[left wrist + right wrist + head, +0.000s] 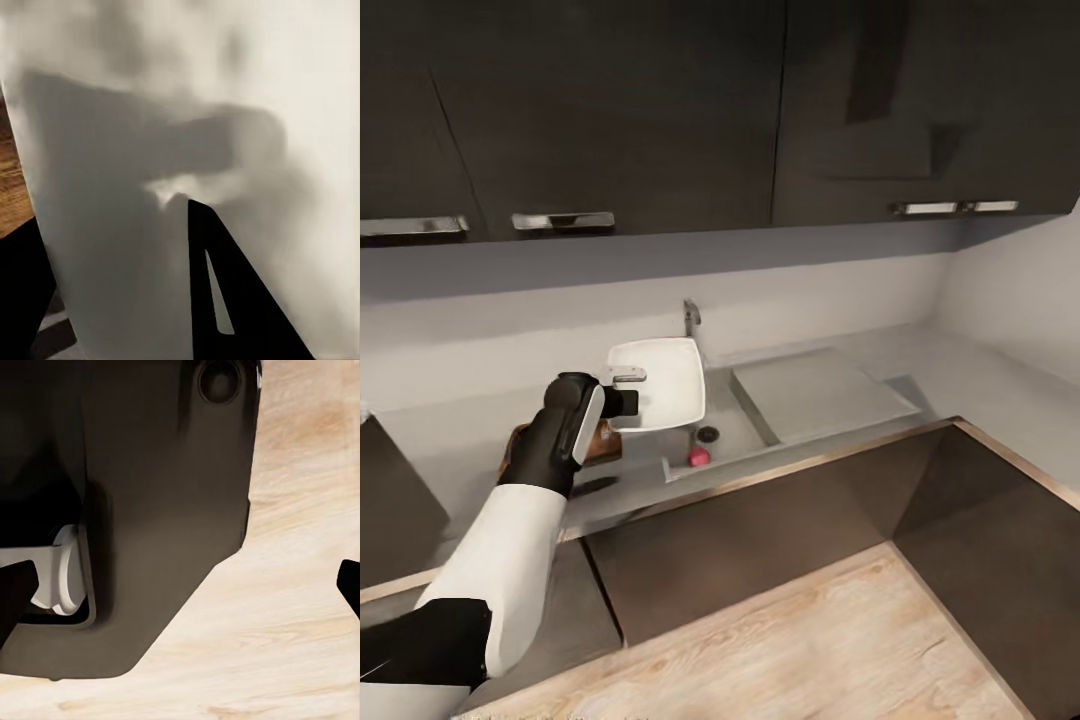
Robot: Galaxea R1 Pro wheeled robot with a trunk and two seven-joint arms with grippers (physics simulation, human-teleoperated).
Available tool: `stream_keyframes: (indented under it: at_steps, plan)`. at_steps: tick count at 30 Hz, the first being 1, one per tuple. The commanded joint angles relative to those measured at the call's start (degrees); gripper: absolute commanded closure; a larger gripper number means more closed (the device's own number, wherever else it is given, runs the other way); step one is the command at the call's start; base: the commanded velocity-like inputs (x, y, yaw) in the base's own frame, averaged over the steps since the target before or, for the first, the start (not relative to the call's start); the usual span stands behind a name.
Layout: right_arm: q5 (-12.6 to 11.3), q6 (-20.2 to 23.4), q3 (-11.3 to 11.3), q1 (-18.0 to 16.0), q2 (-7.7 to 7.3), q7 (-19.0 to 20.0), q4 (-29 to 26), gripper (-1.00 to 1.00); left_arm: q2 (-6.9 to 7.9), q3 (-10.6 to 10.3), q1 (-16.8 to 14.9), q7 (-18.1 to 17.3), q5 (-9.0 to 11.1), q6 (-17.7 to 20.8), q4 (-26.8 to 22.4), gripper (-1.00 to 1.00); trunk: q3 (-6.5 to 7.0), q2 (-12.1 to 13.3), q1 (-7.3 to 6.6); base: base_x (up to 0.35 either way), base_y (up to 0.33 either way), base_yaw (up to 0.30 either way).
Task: In the kitchen, take the Vidalia onion out of the sink, dice it on the chopping board with the paring knife, put the diced onion into the bowl on the countertop, then place both the paring knife and the chopping board into the sink.
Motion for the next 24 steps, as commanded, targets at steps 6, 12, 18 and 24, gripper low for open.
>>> stream_keyframes:
  at_steps: [6,12,18,24]
  plan:
    - [-0.27,-0.21,0.44,-0.04,-0.01,0.05,0.05,-1.0,-0.01,0.11,-0.05,0.11,0.07,0.21,0.05,1.0,0.16,-0.12,0.03,0.0,0.3,0.254]
    - [-0.27,-0.21,0.42,-0.04,-0.01,0.05,0.05,-1.0,-0.01,0.11,-0.05,0.11,0.07,0.21,0.31,1.0,0.45,-0.12,0.03,0.0,0.3,0.255]
    - [-0.27,-0.21,0.37,-0.04,-0.01,0.05,0.05,-1.0,-0.01,0.11,-0.05,0.11,0.1,0.21,0.54,1.0,0.73,-0.12,0.03,0.0,0.3,0.255]
    - [-0.27,-0.21,0.37,-0.04,-0.06,0.05,0.05,-1.0,-0.01,0.06,-0.05,0.11,0.15,0.21,1.7,1.0,0.92,-0.12,0.03,0.0,0.3,0.195]
